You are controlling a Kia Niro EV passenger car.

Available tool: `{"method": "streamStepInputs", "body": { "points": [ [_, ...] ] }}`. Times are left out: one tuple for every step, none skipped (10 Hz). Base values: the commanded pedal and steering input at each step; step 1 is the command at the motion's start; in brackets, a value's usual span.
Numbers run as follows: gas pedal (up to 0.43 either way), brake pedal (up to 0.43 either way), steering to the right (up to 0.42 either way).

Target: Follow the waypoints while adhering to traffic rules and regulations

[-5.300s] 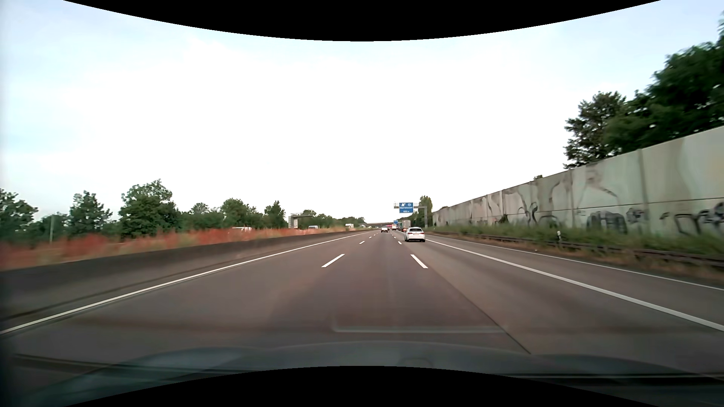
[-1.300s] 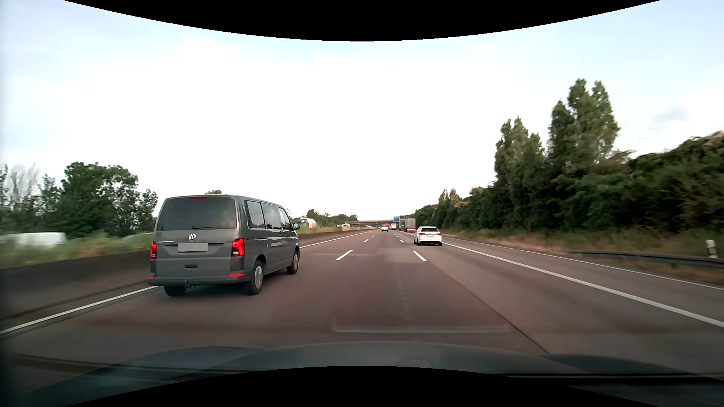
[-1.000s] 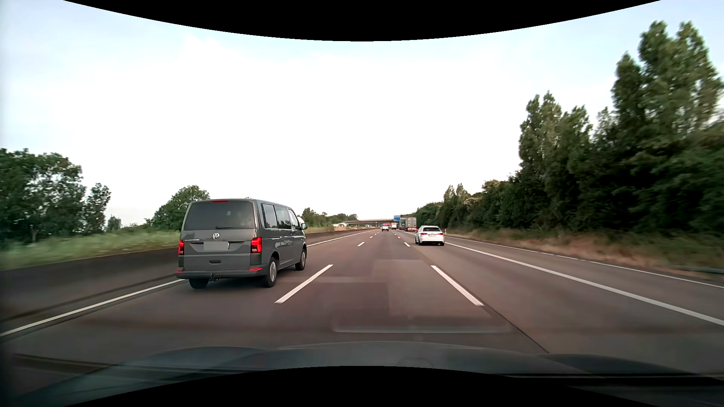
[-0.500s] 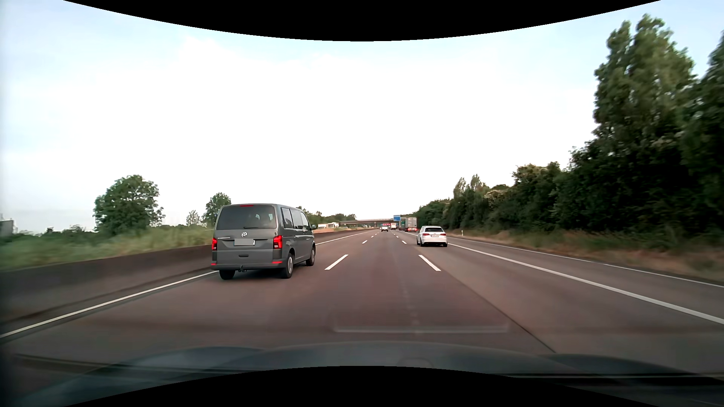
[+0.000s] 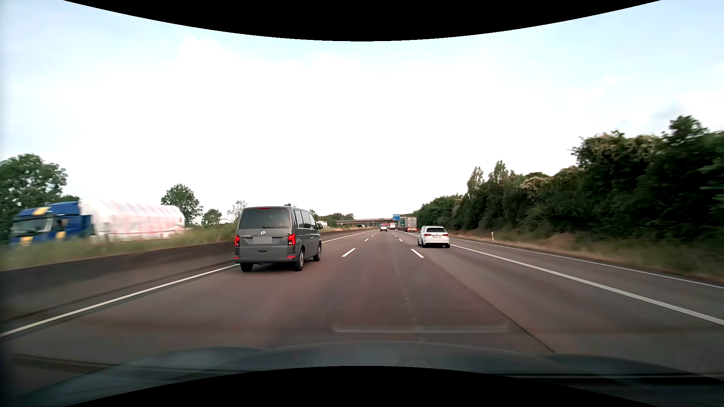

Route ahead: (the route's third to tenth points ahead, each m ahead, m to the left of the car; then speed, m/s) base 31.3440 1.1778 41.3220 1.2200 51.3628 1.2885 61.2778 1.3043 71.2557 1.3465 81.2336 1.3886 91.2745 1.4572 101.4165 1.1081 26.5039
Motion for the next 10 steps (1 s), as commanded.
{"method": "streamStepInputs", "body": {
  "points": [
    [0.189,0.0,-0.002],
    [0.189,0.0,-0.002],
    [0.189,0.0,-0.002],
    [0.189,0.0,-0.003],
    [0.189,0.0,-0.003],
    [0.189,0.0,-0.004],
    [0.189,0.0,-0.004],
    [0.189,0.0,-0.004],
    [0.189,0.0,-0.004],
    [0.189,0.0,-0.004]
  ]
}}
